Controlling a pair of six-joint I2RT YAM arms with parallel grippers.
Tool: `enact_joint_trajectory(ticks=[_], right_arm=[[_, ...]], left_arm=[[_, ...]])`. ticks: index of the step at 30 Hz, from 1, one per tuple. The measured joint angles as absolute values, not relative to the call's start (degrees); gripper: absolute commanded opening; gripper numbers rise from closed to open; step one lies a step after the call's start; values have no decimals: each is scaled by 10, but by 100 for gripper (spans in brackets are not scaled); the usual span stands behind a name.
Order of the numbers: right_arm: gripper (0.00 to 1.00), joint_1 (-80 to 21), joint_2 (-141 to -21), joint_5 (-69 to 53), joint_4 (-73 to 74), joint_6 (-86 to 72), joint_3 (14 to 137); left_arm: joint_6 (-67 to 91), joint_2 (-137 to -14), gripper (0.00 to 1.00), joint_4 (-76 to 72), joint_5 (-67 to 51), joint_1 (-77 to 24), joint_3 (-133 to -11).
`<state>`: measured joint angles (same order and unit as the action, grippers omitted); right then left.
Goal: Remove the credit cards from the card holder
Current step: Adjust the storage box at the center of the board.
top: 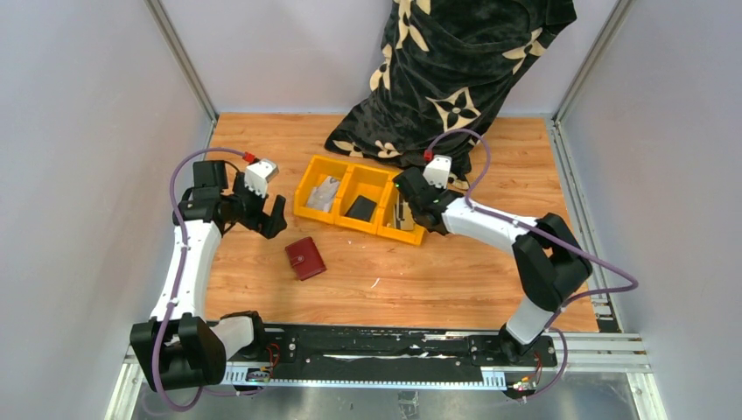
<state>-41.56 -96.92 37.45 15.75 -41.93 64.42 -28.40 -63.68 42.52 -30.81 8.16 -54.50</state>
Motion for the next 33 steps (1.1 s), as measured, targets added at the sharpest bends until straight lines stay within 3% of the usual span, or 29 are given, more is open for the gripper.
enact_joint_trajectory(ticks=[4, 7, 10, 15, 23, 29, 33], right_arm=[[3, -383, -930, 362, 126, -375, 598], [10, -359, -896, 346, 101, -339, 566], [30, -336, -868, 322, 76, -304, 539], [79, -318, -843, 285, 60, -244, 514], [84, -342, -796, 246, 94, -229, 564], [85, -462, -797, 218, 89, -231, 617], [86, -561, -889, 178, 78, -226, 691]], left_arm=[[-293, -634, 100, 438, -308, 82, -544], [-300, -629, 100, 444, -308, 82, -544], [-301, -624, 100, 450, -308, 82, -544], [-300, -622, 100, 458, -307, 82, -544], [-278, -634, 100, 466, -280, 82, -564], [-254, -649, 100, 464, -249, 104, -584], [-239, -649, 100, 462, -227, 127, -589]])
